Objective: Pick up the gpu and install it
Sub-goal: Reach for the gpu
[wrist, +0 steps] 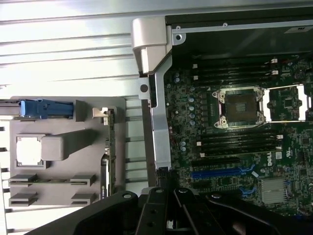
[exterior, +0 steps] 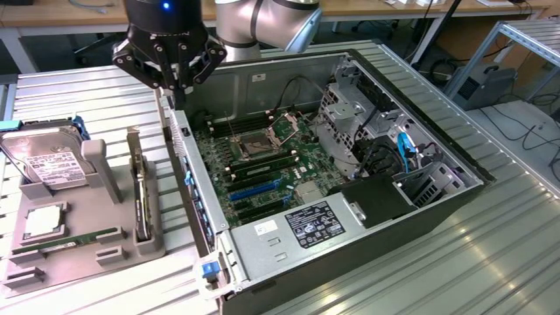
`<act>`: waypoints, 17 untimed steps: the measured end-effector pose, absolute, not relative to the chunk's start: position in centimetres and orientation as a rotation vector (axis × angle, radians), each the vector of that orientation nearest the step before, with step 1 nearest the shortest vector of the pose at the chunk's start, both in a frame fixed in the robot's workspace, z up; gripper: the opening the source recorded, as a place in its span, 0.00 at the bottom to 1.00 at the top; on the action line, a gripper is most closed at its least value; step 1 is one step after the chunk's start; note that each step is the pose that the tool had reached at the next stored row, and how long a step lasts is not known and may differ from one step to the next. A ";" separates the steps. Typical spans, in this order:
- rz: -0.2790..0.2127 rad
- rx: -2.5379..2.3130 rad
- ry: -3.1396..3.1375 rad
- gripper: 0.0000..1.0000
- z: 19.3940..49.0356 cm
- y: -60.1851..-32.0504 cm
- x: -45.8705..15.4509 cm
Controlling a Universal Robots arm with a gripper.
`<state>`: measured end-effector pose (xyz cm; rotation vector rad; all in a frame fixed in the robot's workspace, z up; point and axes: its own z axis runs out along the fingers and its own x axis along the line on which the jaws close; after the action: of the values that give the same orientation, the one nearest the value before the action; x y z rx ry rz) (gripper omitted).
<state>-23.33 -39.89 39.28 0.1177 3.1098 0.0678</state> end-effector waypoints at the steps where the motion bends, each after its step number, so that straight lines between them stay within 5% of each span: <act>1: 0.068 0.118 3.110 0.11 39.3 -39.9 -23.4; 17: 0.068 0.118 3.110 0.11 39.3 -39.9 -23.9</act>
<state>-23.86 -39.89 39.26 0.1178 3.1098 0.0678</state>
